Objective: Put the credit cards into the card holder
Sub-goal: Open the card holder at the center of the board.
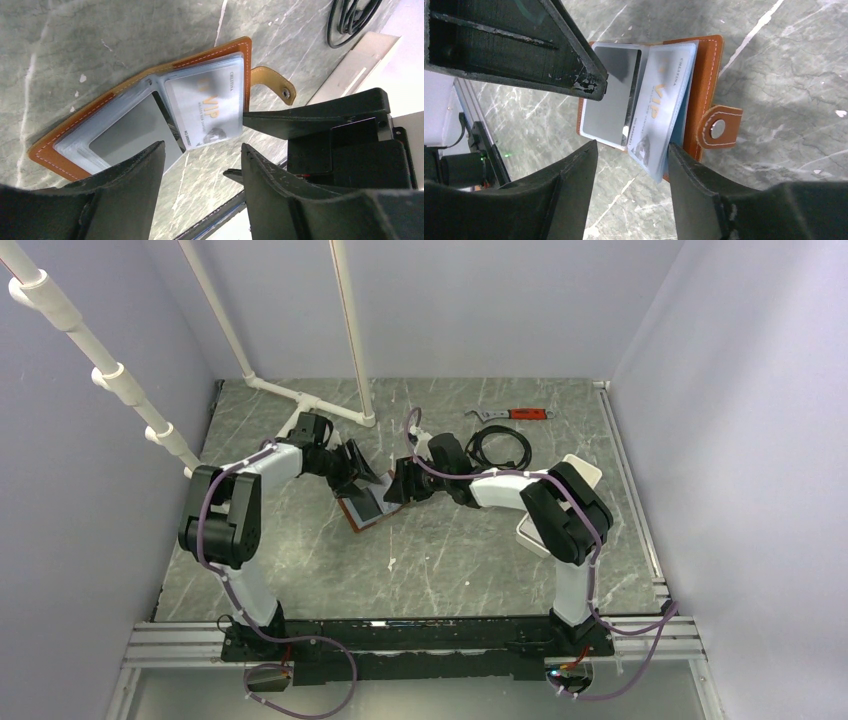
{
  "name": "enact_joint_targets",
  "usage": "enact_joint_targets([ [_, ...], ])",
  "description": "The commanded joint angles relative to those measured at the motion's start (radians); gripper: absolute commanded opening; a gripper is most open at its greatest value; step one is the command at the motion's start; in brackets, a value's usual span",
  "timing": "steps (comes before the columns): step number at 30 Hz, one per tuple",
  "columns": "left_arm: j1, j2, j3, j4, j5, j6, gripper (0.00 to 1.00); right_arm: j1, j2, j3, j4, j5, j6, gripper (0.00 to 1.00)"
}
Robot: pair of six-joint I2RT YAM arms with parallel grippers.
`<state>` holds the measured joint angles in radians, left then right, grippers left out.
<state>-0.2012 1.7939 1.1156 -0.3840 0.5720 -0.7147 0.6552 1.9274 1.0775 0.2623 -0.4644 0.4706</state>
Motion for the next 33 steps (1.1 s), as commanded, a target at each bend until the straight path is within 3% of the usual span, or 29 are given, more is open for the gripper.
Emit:
enact_joint_targets([
  [1,-0.014,-0.038,0.008,0.022,0.03,-0.001,0.61,0.0,-0.021,0.001,0.066,-0.078,0.002,0.5],
  [4,-0.032,-0.011,0.047,-0.021,-0.01,0.0,0.55,0.0,-0.019,-0.01,0.102,-0.1,0.025,0.39],
  [9,-0.069,-0.012,0.069,-0.047,-0.073,-0.001,0.57,0.0,-0.029,-0.016,0.102,-0.093,0.015,0.27],
  [14,-0.087,-0.058,0.047,-0.029,-0.14,-0.018,0.61,0.0,-0.018,-0.011,0.099,-0.097,0.011,0.2],
  [21,-0.096,-0.048,0.082,-0.082,-0.215,-0.009,0.54,0.0,-0.021,-0.013,0.103,-0.097,0.01,0.19],
  [28,-0.098,-0.044,0.082,-0.094,-0.221,0.0,0.52,0.0,-0.03,-0.017,0.099,-0.09,0.007,0.19],
  [33,-0.098,-0.069,0.055,-0.097,-0.232,0.021,0.51,0.0,-0.051,-0.011,0.052,-0.064,-0.002,0.45],
])
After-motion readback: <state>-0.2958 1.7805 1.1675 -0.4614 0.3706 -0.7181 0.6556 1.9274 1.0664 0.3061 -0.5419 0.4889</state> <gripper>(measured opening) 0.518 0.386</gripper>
